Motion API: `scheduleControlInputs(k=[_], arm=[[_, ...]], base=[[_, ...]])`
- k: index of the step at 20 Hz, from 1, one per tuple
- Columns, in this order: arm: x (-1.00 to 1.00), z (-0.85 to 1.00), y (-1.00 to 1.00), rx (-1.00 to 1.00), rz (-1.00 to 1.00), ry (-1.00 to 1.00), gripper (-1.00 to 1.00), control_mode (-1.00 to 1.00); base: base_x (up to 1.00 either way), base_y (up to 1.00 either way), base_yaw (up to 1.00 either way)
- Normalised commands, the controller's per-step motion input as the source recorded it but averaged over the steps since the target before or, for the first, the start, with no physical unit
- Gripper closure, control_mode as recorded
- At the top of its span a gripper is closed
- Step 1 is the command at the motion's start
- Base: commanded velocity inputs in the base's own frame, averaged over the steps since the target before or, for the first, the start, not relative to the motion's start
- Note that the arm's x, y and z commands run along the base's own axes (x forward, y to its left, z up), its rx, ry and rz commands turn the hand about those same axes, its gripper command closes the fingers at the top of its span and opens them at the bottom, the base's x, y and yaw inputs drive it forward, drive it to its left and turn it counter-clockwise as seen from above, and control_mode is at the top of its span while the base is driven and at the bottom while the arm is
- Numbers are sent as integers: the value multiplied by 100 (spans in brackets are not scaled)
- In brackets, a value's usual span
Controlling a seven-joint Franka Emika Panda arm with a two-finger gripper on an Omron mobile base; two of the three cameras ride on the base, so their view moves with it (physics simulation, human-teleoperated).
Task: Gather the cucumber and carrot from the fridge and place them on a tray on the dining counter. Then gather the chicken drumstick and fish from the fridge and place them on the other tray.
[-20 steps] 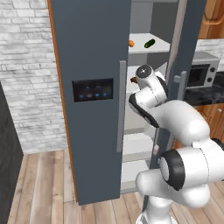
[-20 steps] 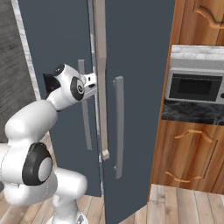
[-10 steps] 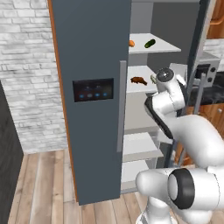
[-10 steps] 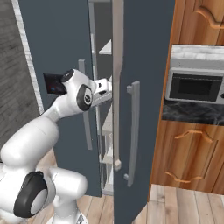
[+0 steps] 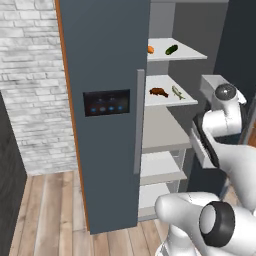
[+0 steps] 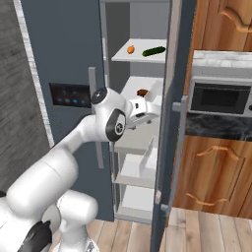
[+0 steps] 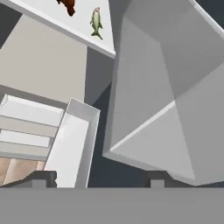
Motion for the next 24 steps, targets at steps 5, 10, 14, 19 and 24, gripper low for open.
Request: scheduleControlInputs(k=[5, 10, 14, 19, 24], arm=[[7, 0, -77, 1, 0, 0, -100, -100], [3, -2, -35, 3, 0, 0, -100, -100], [-41, 0, 49, -3, 0, -5, -100, -100], [-6, 0, 100, -8, 0, -9, -100, -100], [1, 0, 100, -4, 0, -10, -100, -100]], base=[[0, 0, 0], [0, 0, 0], [0, 0, 0], [0, 0, 0], [0, 0, 0]])
